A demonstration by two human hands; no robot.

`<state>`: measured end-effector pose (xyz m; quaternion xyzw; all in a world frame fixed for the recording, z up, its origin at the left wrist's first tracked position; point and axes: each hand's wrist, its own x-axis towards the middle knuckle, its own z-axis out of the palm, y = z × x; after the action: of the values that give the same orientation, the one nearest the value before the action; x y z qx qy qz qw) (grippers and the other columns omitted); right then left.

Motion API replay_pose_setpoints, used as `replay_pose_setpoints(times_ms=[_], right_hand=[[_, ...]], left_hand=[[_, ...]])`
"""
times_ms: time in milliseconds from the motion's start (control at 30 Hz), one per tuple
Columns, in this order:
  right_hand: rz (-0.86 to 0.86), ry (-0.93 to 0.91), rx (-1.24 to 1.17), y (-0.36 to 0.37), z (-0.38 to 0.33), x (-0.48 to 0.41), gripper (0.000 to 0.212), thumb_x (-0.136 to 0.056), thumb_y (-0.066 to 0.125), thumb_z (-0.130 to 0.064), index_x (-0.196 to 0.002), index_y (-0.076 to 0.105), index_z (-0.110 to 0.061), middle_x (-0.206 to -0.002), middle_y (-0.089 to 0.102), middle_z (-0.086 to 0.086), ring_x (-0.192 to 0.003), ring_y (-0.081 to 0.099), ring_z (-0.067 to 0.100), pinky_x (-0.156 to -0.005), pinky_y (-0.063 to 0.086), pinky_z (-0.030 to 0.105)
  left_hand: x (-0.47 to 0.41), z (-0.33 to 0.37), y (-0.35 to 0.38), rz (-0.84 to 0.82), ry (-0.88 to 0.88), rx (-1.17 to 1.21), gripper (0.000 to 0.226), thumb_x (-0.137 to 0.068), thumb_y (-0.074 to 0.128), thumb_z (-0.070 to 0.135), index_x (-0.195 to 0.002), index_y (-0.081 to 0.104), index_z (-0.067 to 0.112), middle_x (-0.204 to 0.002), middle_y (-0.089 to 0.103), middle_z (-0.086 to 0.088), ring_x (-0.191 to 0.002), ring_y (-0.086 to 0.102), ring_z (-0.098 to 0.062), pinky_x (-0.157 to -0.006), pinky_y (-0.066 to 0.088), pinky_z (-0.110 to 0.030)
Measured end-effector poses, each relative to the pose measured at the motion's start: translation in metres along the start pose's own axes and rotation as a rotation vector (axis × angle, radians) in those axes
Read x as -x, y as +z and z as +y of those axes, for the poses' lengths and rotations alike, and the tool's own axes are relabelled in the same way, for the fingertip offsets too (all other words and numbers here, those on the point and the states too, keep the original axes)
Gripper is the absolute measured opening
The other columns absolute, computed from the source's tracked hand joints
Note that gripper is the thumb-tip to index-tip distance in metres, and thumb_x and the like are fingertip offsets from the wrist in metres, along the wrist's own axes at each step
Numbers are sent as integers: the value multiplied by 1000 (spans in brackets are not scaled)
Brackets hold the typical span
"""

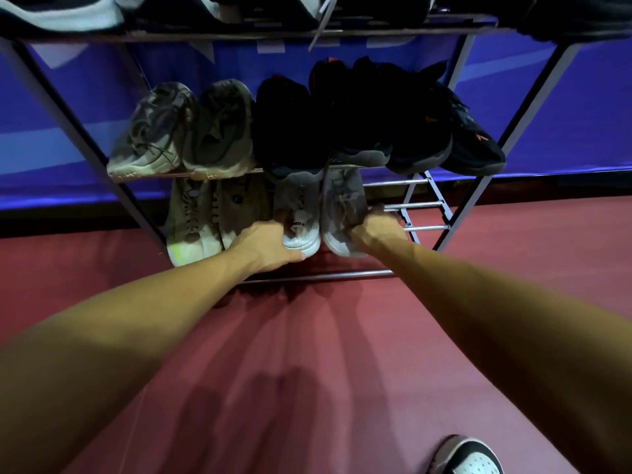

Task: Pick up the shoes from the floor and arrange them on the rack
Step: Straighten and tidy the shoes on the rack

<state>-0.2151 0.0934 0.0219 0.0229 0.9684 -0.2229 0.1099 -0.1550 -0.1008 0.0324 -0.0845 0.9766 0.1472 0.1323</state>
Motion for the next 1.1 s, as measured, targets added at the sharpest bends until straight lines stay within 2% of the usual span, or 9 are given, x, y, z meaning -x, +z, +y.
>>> replay_pose_setpoints(times_ms=[133,233,467,633,767,833,900,1000,1100], right_hand=[[10,11,2,2,9,-12,37,-88,62,-21,-119,57,-2,-122,63,17,-114,60,35,-76,42,31],[60,24,41,-7,14,-17,39,-86,64,-19,-122,58,-6,-122,64,14,-116,60,34,-87,47,34],[112,50,93,-15,40,-32,49,-97,45,-47,-128,52,-10,-124,62,19,-114,60,38,-82,43,37],[98,67,162,-16,46,-28,51,-101,42,-43,-135,41,-4,-132,53,23,-119,54,40,-88,43,40],[435,-212,202,-15,17,-15,45,-99,44,-35,-131,45,-5,-129,50,24,-114,53,41,-83,46,43],[341,-381,257,-7,-5,-11,41,-93,38,-32,-121,57,-8,-116,61,21,-109,58,38,-89,48,40],[100,-320,152,4,-26,-9,49,-84,35,-44,-113,64,-18,-108,67,12,-103,63,33,-91,50,39],[-125,-246,109,21,-46,-14,43,-87,44,-43,-117,65,-21,-120,67,6,-112,61,28,-93,48,37],[-151,-217,148,20,-54,-17,36,-91,51,-27,-123,63,-16,-129,63,8,-123,57,27,-97,44,33]], left_hand=[[-6,2,7,50,1,-68,67,-67,69,72,-108,63,19,-108,64,-4,-97,64,-29,-80,54,-35],[-7,5,10,65,11,-132,73,-69,69,71,-121,56,21,-115,61,-7,-103,63,-31,-79,51,-34],[-8,2,10,70,57,-149,69,-70,66,71,-120,57,24,-116,63,-7,-100,64,-31,-73,50,-33],[-2,1,9,87,99,-197,58,-81,62,66,-109,60,15,-117,60,-15,-102,61,-36,-70,41,-32],[1,5,8,99,114,-169,56,-83,59,66,-103,61,14,-116,60,-16,-102,61,-37,-71,40,-33],[2,7,9,105,136,-153,56,-83,58,67,-104,60,15,-115,61,-14,-101,61,-37,-71,41,-33],[2,7,10,100,185,-168,56,-81,57,69,-107,59,19,-114,63,-12,-100,63,-36,-70,42,-33],[4,-2,5,134,192,-198,60,-76,53,76,-98,57,21,-106,65,-10,-96,64,-35,-68,42,-33],[5,-14,-3,265,177,-257,55,-83,48,64,-107,58,16,-108,66,-13,-98,63,-38,-71,43,-36]])
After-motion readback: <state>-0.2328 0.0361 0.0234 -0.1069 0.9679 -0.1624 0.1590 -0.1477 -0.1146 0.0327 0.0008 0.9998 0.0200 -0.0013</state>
